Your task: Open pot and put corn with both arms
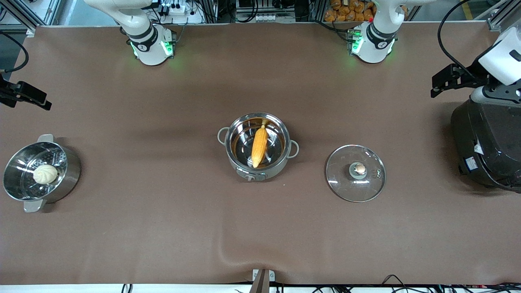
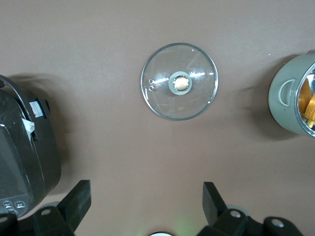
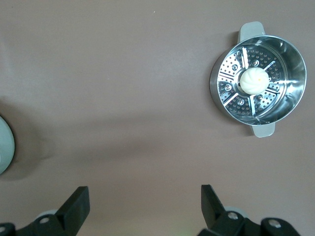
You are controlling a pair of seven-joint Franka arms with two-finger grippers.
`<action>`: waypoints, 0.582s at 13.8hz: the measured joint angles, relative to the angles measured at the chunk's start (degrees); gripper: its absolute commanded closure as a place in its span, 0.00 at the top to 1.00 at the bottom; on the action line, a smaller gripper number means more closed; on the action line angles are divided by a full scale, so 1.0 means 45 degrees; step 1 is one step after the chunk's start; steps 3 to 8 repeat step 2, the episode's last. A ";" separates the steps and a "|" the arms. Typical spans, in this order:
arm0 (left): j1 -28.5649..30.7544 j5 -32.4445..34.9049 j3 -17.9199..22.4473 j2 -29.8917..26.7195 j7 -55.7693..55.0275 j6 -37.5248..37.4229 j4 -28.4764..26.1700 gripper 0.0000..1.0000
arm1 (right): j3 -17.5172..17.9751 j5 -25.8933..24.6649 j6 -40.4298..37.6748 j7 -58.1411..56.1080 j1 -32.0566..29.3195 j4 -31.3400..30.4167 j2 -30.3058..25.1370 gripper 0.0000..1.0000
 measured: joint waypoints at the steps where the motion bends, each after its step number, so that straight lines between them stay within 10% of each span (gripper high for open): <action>1: 0.0000 0.0000 0.0000 0.0001 0.0000 0.0000 0.0000 1.00 | 0.0009 0.0000 0.0000 -0.0035 0.0000 0.0001 0.0000 1.00; 8: -0.0001 0.0000 0.0000 0.0001 0.0000 0.0000 0.0000 1.00 | 0.0024 0.0001 0.0000 -0.0051 0.0000 0.0003 0.0000 1.00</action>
